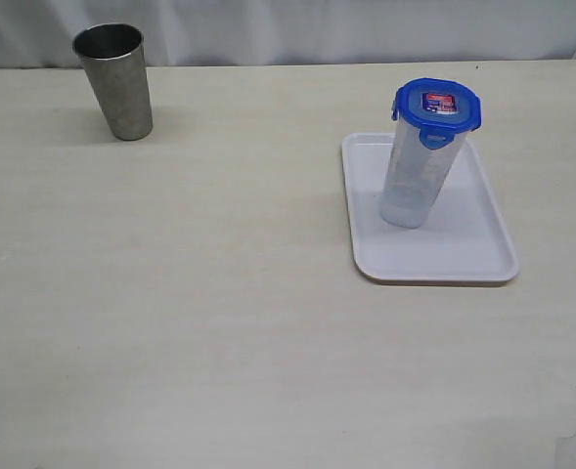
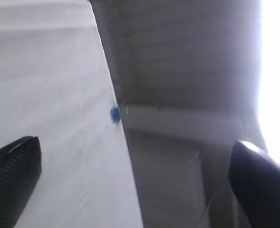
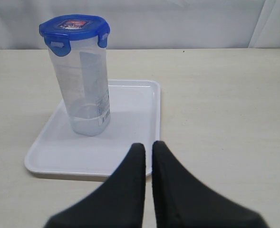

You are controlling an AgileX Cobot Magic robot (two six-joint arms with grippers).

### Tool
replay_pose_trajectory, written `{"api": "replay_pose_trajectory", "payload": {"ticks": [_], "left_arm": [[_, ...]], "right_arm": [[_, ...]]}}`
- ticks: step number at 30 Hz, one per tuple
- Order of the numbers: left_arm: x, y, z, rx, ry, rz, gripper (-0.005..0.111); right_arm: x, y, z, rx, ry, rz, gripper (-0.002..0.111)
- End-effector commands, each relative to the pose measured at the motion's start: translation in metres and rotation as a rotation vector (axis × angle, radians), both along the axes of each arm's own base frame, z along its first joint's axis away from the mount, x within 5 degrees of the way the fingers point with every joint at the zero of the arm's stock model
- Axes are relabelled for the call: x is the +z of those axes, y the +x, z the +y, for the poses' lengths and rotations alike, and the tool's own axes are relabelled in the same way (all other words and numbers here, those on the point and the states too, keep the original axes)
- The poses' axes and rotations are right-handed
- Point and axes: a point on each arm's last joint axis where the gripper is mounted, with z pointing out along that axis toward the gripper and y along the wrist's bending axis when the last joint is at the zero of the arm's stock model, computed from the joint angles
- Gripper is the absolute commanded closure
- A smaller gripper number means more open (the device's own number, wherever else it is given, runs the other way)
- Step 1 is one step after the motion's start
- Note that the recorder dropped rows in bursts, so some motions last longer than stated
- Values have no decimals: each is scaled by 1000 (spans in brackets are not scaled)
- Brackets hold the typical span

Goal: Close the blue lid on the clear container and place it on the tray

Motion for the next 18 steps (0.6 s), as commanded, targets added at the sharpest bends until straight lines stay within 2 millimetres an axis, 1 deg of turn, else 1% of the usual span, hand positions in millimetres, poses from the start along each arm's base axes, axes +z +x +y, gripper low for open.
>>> {"api": "replay_pose_trajectory", "payload": {"ticks": [1, 3, 8, 10, 15, 18], "left_arm": [[-14, -12, 12, -12, -319, -56, 2], [-17, -12, 10, -30, -336, -52, 2], [-17, -11, -3, -129, -334, -35, 2], [-16, -13, -9, -168, -313, -34, 2], [-17, -32, -25, -215, -155, 27, 2], [-23, -45, -26, -215, -150, 65, 2]], "right_arm": [[0, 0, 0, -6, -3, -13, 103], [0, 0, 0, -6, -3, -13, 103], [0, 0, 0, -6, -3, -13, 103], [0, 0, 0, -6, -3, -13, 103], [0, 0, 0, -6, -3, -13, 103], [0, 0, 0, -6, -3, -13, 103]]}}
